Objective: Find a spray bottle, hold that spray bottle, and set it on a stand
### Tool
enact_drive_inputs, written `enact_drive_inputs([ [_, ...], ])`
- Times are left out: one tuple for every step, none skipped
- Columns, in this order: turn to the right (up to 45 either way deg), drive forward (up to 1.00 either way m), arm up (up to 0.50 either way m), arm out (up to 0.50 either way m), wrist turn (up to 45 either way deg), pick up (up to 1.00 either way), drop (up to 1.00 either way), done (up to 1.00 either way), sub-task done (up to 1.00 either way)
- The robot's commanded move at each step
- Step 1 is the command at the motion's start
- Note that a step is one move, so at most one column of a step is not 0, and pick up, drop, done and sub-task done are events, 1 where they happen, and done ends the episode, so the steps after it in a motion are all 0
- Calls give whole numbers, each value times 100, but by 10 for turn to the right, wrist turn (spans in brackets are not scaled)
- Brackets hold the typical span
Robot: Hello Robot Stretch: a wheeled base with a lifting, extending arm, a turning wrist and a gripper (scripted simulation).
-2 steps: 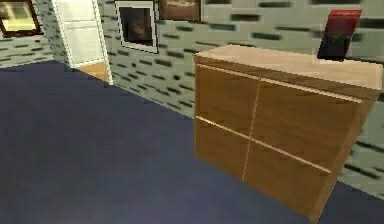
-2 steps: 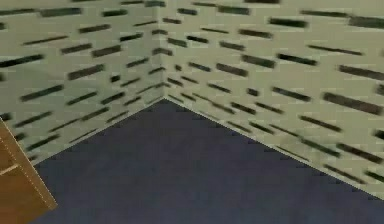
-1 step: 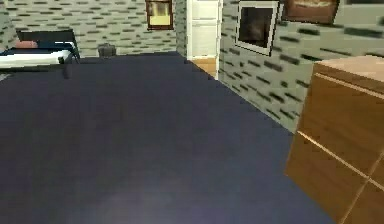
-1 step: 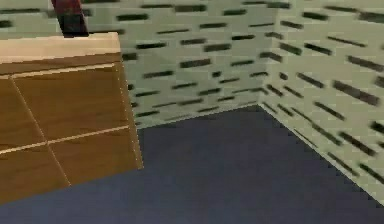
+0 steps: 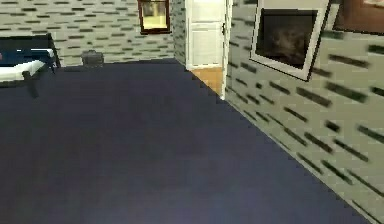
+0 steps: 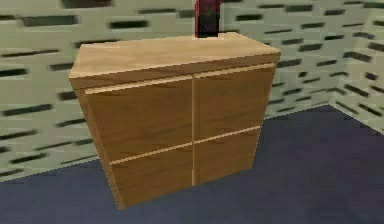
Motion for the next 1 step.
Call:
enact_drive_inputs([
  [-30, 0, 0, 0, 0, 0, 0, 0, 0],
])
